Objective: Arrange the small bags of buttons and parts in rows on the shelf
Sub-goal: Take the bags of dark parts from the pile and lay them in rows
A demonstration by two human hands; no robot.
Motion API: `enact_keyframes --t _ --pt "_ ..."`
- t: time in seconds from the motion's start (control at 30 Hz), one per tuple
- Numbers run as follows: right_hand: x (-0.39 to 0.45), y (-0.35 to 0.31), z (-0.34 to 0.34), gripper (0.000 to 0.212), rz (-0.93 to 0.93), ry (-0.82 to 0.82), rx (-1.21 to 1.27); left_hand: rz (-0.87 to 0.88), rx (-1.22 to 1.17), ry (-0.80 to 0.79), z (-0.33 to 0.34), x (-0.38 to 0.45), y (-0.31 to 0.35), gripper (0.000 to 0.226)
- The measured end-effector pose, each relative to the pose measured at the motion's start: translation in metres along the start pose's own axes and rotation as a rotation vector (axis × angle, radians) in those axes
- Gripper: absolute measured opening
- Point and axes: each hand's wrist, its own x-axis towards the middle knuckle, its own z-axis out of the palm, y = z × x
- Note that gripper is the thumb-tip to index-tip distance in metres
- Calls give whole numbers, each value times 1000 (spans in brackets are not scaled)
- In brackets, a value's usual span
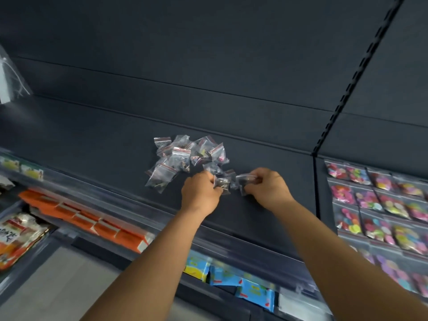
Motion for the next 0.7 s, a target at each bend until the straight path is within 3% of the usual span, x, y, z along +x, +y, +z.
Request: enact_keyframes --t 0.2,0.33,0.53,0.7 --pt "-18 3 -27 13 -38 113 282 159 -246 23 -8 -8 30 14" --pt "-29 8 -63 15 -45 194 513 179 -506 -147 -2 -17 77 8" --pt "-56 50 -138 6 -12 278 686 125 -784 -256 37 -39 155 5" --pt "-81 107 -208 20 46 354 741 157 -880 -422 85 -74 233 6"
